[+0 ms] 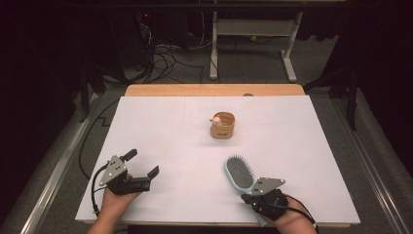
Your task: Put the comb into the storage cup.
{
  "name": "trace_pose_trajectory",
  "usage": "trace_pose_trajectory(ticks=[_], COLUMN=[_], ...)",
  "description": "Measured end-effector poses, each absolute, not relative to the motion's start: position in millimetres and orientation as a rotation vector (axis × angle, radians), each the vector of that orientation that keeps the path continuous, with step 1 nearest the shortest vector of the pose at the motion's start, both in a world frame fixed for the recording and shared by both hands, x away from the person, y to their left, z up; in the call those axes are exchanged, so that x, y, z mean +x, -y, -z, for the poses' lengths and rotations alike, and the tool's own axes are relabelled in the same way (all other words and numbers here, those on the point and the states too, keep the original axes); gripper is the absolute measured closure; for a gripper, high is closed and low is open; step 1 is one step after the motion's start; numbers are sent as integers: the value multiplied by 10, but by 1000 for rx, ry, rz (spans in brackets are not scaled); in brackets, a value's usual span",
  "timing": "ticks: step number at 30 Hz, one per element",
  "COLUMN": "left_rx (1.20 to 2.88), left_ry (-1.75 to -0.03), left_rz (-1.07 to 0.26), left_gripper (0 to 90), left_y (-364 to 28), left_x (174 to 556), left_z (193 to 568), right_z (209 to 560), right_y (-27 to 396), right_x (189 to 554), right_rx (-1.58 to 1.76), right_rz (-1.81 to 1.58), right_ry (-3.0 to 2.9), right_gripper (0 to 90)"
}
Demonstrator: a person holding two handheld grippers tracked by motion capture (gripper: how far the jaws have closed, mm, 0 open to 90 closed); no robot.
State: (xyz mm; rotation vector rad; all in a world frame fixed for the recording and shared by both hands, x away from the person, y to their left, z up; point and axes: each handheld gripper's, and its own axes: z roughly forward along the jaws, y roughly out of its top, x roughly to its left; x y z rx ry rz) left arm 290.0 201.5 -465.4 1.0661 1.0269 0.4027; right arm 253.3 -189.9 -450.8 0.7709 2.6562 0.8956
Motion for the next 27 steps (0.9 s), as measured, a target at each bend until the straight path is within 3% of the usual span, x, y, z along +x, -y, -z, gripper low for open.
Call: trace_pose_trajectory(ticks=[21,27], left_rx=[1084,1089], left_ry=[-1034,-1038], left_rz=[-396,-387], left_gripper=[3,3], left_y=[-1987,-1986], left_x=[2898,2898], left_z=[4685,4689], right_z=[4509,4413], right_y=[2128,2202], right_x=[2652,2640], right_rx=[846,874], right_rz=[-798,-1009], right_ry=[-2590,-2557], right_gripper=[900,900])
